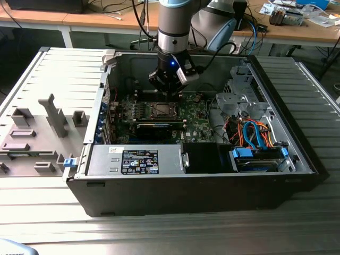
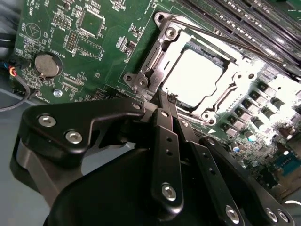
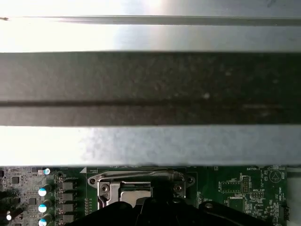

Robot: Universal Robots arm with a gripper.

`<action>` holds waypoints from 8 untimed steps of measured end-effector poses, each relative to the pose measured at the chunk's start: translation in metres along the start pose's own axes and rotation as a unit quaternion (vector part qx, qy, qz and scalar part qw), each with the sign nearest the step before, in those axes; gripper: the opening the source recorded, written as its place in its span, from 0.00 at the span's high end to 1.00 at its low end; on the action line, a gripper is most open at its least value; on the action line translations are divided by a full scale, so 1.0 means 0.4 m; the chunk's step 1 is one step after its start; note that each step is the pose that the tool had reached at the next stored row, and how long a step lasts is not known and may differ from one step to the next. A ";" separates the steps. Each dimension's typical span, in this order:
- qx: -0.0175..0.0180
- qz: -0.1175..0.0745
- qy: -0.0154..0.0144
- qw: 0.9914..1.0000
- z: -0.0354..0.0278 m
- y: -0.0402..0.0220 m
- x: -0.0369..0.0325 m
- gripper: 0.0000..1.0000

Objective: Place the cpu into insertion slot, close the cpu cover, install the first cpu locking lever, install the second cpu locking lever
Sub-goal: 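Install the first cpu locking lever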

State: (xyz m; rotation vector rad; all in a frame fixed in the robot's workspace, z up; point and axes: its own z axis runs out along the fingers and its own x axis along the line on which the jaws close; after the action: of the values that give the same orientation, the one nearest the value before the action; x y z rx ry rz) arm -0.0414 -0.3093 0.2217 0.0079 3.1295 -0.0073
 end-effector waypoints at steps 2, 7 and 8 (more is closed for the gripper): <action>0.004 0.005 0.000 1.000 -0.013 0.000 0.000 0.89; 0.013 0.012 0.000 1.000 -0.037 0.000 0.000 0.89; 0.015 0.013 0.000 1.000 -0.042 0.000 0.000 0.89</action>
State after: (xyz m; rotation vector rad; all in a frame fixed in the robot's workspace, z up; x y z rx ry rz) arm -0.0414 -0.3093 0.2383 0.0474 3.1285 -0.0552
